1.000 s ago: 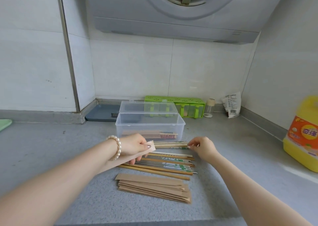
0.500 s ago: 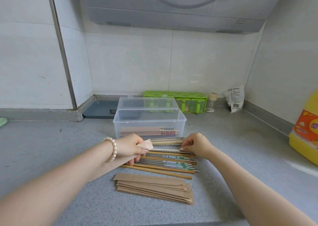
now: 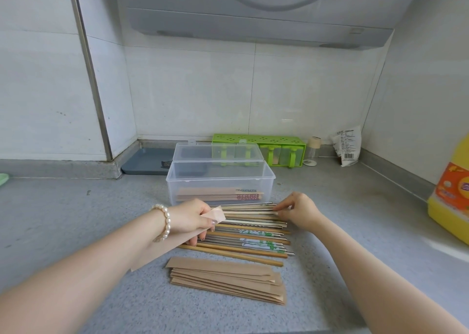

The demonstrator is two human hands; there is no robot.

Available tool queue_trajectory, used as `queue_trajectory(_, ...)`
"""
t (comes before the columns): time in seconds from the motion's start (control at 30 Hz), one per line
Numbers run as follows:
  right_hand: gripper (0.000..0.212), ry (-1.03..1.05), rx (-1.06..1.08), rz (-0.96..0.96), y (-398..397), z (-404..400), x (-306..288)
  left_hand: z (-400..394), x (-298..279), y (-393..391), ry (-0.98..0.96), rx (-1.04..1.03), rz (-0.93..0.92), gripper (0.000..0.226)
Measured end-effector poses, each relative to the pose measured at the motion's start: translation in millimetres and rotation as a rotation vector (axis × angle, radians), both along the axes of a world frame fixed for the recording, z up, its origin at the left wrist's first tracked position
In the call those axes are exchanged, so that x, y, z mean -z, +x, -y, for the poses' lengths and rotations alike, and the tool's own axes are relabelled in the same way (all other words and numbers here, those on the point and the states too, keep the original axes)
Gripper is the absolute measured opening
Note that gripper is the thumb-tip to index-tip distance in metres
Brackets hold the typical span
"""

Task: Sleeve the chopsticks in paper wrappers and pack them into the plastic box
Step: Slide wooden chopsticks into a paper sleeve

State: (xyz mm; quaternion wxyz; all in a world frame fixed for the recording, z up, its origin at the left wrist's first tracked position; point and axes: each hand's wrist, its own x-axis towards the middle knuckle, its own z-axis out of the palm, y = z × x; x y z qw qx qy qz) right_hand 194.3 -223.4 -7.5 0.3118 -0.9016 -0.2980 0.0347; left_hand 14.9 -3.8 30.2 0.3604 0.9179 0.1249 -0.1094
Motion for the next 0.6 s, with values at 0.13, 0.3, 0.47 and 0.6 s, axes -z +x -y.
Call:
queue_trajectory(0.13,0.01,-0.027,0.022,-0.023,6.0,0.9,2.9,-0.8,-0.4,-0.2,0.002,0.004,0.0,0.017)
queue_trajectory(0.3,0.007,-0.007,0.041,-0.058,8.4,-3.3,3.2,-1.9,-1.0,0.4,0.0,0.007,0.003,0.014)
queue_trajectory(0.47,0.01,-0.076,0.039,-0.071,14.1,-9.6,2.1,-3.2,-0.4,0.1,0.017,0.023,-0.002,0.012)
queue_trajectory(0.6,0.009,-0.049,0.024,-0.076,14.8,-10.8,3.1,-5.3,0.3,-2.6,0.016,0.023,-0.009,0.013)
